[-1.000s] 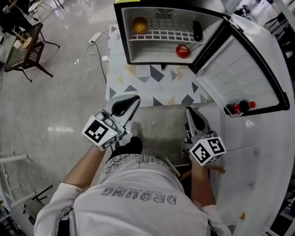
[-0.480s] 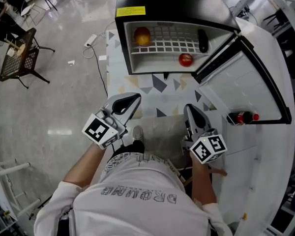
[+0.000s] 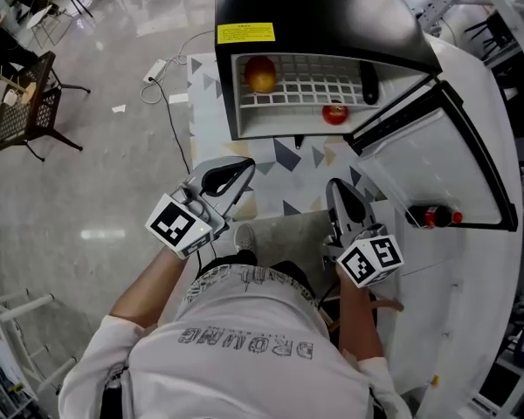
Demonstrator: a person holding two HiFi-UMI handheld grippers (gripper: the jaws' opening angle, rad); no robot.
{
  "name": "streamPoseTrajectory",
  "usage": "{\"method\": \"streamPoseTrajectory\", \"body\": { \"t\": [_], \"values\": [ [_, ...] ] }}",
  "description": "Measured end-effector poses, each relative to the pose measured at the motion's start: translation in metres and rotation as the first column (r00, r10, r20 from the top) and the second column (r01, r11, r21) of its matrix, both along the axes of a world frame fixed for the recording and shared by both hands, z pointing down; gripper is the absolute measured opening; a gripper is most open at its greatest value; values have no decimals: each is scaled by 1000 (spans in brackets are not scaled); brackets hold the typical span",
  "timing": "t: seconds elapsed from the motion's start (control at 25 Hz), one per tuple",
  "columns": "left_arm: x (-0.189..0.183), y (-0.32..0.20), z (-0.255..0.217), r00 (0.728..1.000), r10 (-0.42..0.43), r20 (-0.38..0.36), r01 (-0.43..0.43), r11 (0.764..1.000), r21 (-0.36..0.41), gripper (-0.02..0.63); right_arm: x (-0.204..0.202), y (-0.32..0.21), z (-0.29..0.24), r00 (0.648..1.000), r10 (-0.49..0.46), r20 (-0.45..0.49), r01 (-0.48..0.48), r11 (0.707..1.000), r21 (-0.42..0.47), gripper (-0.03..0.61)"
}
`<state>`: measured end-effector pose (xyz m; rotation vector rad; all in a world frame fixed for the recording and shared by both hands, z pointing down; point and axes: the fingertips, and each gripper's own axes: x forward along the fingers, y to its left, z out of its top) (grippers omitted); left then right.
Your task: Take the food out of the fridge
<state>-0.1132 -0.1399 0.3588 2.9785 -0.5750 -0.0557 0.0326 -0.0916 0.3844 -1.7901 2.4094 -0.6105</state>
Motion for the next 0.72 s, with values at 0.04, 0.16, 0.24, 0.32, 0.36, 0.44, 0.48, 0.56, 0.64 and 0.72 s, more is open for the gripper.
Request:
{"method": "streamPoseTrajectory", "body": {
  "t": [0.04, 0.16, 0.24, 0.32, 0.36, 0.44, 0.48, 0.56, 0.64, 0.72],
  "values": [
    [1, -2, 0, 1000, 3, -1, -3, 1000, 1, 6, 0, -3, -1, 1000, 1, 0, -1, 1000, 4, 2],
    [5, -8, -2, 1000, 12, -3, -12, 1000, 5, 6, 0, -10, -3, 1000, 4, 4, -4, 1000, 15, 2],
    [8, -11, -2, 1000, 15, -1, -15, 1000, 8, 6, 1, -13, -4, 1000, 7, 8, -7, 1000, 21, 2],
    [12, -15, -4, 1000, 17, 0, -17, 1000, 13, 6, 3, -15, -3, 1000, 10, 11, -10, 1000, 20, 2],
    [14, -16, -4, 1000, 18, 0, -18, 1000, 14, 6, 5, -16, -3, 1000, 11, 12, -11, 1000, 20, 2],
    [20, -20, -5, 1000, 19, 2, -19, 1000, 17, 6, 9, -19, -3, 1000, 12, 18, -12, 1000, 22, 2],
    [23, -21, -5, 1000, 19, 3, -19, 1000, 17, 6, 12, -21, -3, 1000, 12, 22, -12, 1000, 25, 2],
    [31, -24, -6, 1000, 18, 4, -18, 1000, 17, 6, 18, -25, -4, 1000, 12, 28, -12, 999, 29, 2],
    [41, -26, -6, 1000, 16, 7, -17, 1000, 18, 6, 26, -28, -5, 1000, 8, 30, -9, 999, 34, 2],
    [52, -30, -6, 1000, 13, 12, -13, 1000, 17, 6, 35, -32, -7, 999, 0, 34, -2, 999, 39, 2]
  ]
}}
